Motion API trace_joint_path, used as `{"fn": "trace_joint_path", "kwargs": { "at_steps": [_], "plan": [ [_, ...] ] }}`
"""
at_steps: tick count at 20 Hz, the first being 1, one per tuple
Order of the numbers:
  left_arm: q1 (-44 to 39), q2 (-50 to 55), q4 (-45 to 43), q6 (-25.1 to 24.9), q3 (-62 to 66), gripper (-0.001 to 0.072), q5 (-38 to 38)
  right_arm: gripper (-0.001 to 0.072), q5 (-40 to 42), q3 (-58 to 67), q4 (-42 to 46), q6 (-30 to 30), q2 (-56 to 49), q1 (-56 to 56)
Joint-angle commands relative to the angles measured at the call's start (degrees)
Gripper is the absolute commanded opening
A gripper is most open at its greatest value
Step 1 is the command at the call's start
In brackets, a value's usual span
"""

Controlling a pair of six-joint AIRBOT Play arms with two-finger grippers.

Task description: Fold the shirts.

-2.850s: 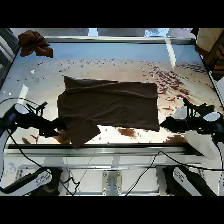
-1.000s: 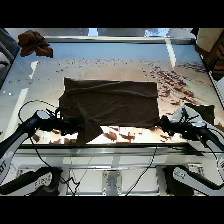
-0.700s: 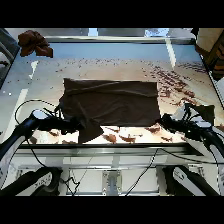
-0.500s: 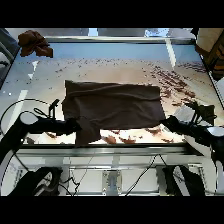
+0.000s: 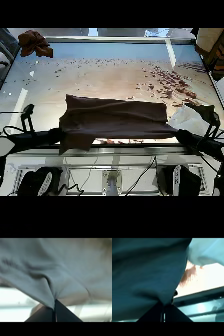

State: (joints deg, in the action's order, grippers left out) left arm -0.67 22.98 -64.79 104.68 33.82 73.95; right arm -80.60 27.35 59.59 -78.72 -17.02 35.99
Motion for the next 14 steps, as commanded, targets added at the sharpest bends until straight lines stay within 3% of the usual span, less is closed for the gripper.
{"fn": "trace_joint_path", "kwargs": {
  "at_steps": [1,3,8,11,14],
  "plan": [
    [0.0,4.8,-3.7,-0.7,3.9,0.0004,-12.7,0.0029,6.8,4.7,0.9,0.5,-4.6,0.3],
    [0.0,14.3,-6.4,-3.0,8.6,0.0005,-16.8,0.0030,11.1,7.3,-3.4,3.5,-11.6,0.3],
    [-0.1,36.6,-3.3,-8.5,20.3,0.0004,-27.3,0.0029,24.9,10.7,-24.9,15.9,-30.3,-4.3],
    [-0.5,48.3,0.0,-12.9,28.2,0.0005,-30.3,0.0029,33.2,14.6,-26.8,18.8,-41.0,-13.2],
    [-0.4,57.7,0.0,-13.3,34.1,0.0004,-29.7,0.0029,39.0,19.8,-25.5,18.8,-51.1,-20.2]
  ]
}}
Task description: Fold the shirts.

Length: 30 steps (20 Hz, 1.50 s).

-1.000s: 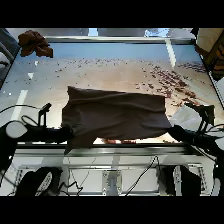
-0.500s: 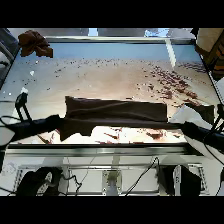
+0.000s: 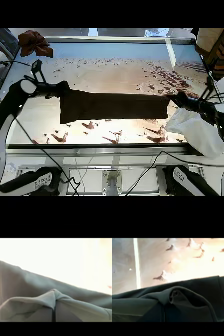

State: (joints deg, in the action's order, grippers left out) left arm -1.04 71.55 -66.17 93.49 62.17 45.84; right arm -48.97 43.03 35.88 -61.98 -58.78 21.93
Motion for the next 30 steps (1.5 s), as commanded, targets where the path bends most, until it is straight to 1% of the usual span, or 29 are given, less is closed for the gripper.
{"fn": "trace_joint_path", "kwargs": {
  "at_steps": [1,4,6,8,9,10,11,12,13,14,15,16,17,18,19,20,21,22,23,24,26,27,28,30],
  "plan": [
    [-0.1,11.3,1.4,-2.6,6.4,0.0005,-0.9,0.0030,7.5,5.4,-1.7,2.0,-12.7,-7.6],
    [-0.1,15.2,0.0,-3.6,6.4,0.0005,1.2,0.0030,7.5,6.0,0.1,1.3,-19.7,-9.4],
    [-0.1,16.9,-1.7,-3.6,6.4,0.0005,3.0,0.0030,7.8,6.0,4.9,-1.6,-22.3,-9.5],
    [-0.1,17.8,-1.5,-3.5,6.4,0.0007,3.2,0.0033,8.3,6.0,8.1,-1.8,-23.0,-9.4],
    [-0.1,17.8,-0.3,-3.5,6.6,0.0025,2.6,0.0075,9.1,6.0,8.3,-1.5,-23.0,-9.4],
    [0.1,17.7,1.6,-3.6,7.4,0.0195,1.9,0.0235,9.6,6.4,8.3,-0.3,-22.6,-9.3],
    [0.3,17.6,4.2,-3.9,9.5,0.0504,1.8,0.0333,9.6,7.4,8.3,1.1,-21.8,-9.3],
    [0.6,17.4,6.5,-5.3,12.5,0.0693,2.1,0.0335,9.6,8.6,8.5,1.9,-20.5,-9.2],
    [0.6,17.2,9.3,-6.5,15.6,0.0713,2.7,0.0335,9.5,10.1,9.5,1.9,-18.7,-8.7],
    [0.5,17.1,12.6,-8.7,18.7,0.0713,3.7,0.0336,9.4,11.2,11.2,1.8,-16.9,-7.5],
    [0.0,17.1,15.1,-9.8,21.2,0.0712,4.9,0.0355,8.6,11.8,12.3,1.4,-15.7,-6.0],
    [-1.0,17.1,16.2,-9.7,22.8,0.0703,5.7,0.0356,6.9,11.8,12.7,0.3,-15.1,-4.1],
    [-2.1,17.1,17.2,-9.2,23.3,0.0605,6.2,0.0383,4.3,11.7,13.6,0.3,-15.3,-2.3],
    [-3.9,17.2,17.7,-9.3,23.3,0.0416,6.4,0.0435,2.5,11.1,15.4,0.0,-15.9,-0.6],
    [-6.2,17.4,17.5,-9.4,23.3,0.0159,6.2,0.0453,1.9,10.0,16.1,0.0,-16.5,0.8],
    [-8.6,17.7,16.8,-9.7,23.3,0.0009,5.3,0.0477,1.1,8.9,16.0,0.1,-17.4,2.2],
    [-11.2,18.1,15.6,-9.6,23.3,0.0005,3.7,0.0512,-0.1,8.2,16.0,0.2,-18.8,3.2],
    [-14.0,18.8,13.7,-8.4,23.3,0.0004,1.5,0.0523,-2.2,8.2,16.0,0.4,-20.9,4.0],
    [-16.5,19.9,11.2,-5.6,23.3,0.0004,-0.2,0.0523,-3.5,8.2,15.3,0.9,-22.9,4.4],
    [-18.4,21.1,8.8,-2.8,23.3,0.0004,-0.7,0.0523,-4.6,8.2,14.3,2.5,-24.9,4.4],
    [-20.8,24.3,5.3,1.7,23.3,0.0004,0.4,0.0531,-4.5,8.2,9.8,6.1,-28.0,4.3],
    [-21.5,26.1,4.6,3.0,23.3,0.0003,1.4,0.0550,-4.3,8.2,7.6,7.8,-29.1,4.4],
    [-22.0,27.7,4.6,3.7,23.3,0.0003,2.5,0.0551,-4.2,8.2,5.6,9.5,-30.1,4.4],
    [-23.1,30.9,4.6,4.3,23.3,0.0003,4.9,0.0550,-4.0,8.2,2.9,10.9,-31.6,4.4]
  ]
}}
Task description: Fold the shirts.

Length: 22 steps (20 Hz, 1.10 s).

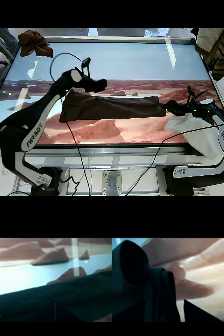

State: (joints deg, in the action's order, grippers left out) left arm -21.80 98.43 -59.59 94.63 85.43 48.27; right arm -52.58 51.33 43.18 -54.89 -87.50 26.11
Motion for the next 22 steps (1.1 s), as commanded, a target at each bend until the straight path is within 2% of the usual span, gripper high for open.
{"fn": "trace_joint_path", "kwargs": {
  "at_steps": [1,6,13,14,15,16,20,22],
  "plan": [
    [-3.0,5.6,-1.9,3.2,0.1,0.0003,3.7,0.0550,-0.5,-0.1,-6.0,4.2,-3.6,0.2],
    [-3.6,10.5,-1.9,5.7,0.1,0.0003,5.6,0.0550,-5.5,0.7,-19.0,9.2,-6.5,0.2],
    [-3.6,11.6,-1.8,5.7,0.1,0.0003,5.2,0.0533,-7.5,0.7,-20.2,9.1,-6.6,-3.1],
    [-3.6,11.6,-1.8,5.7,0.1,0.0004,5.2,0.0418,-7.5,0.7,-20.6,9.1,-6.6,-4.0],
    [-3.6,11.6,-1.8,5.7,0.1,0.0004,5.2,0.0177,-7.6,0.8,-21.4,9.3,-6.6,-4.6],
    [-3.6,11.6,-1.7,5.7,0.1,0.0004,5.2,0.0045,-9.0,1.2,-22.0,9.4,-6.6,-4.7],
    [-3.3,11.3,-1.7,5.6,4.5,0.0005,5.1,0.0032,-14.9,7.3,-21.7,8.0,-3.2,-3.1],
    [-2.4,9.9,-1.7,3.7,11.3,0.0006,4.5,0.0031,-17.7,11.5,-21.8,6.4,0.1,-3.4]
  ]
}}
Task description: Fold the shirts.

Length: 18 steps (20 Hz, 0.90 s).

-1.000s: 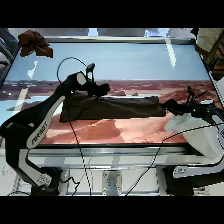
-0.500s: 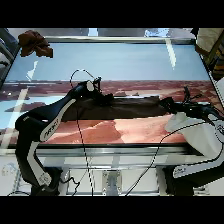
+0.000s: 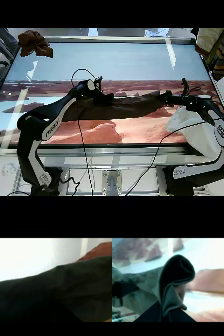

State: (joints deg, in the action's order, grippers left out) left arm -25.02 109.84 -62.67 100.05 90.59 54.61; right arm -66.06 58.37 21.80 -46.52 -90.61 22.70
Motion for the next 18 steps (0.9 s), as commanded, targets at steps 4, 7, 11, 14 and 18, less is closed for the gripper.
{"fn": "trace_joint_path", "kwargs": {
  "at_steps": [4,7,11,14,18],
  "plan": [
    [5.0,-6.6,1.4,-6.9,23.2,0.0006,5.6,0.0031,-7.1,12.7,0.6,-7.8,6.6,-7.2],
    [8.7,-13.1,1.2,-12.2,29.0,0.0007,12.4,0.0030,-1.3,16.3,0.6,-9.2,6.6,-19.9],
    [14.6,-22.6,-7.6,-14.8,28.9,0.0007,15.6,0.0029,16.8,16.6,0.2,-9.5,4.3,-39.1],
    [19.4,-26.3,-11.8,-14.8,28.9,0.0007,16.9,0.0028,28.1,18.6,-5.9,-8.9,-2.9,-50.1],
    [24.1,-26.6,-11.9,-14.8,27.0,0.0007,18.3,0.0053,41.3,25.1,-16.5,-5.7,-15.3,-59.4]
  ]
}}
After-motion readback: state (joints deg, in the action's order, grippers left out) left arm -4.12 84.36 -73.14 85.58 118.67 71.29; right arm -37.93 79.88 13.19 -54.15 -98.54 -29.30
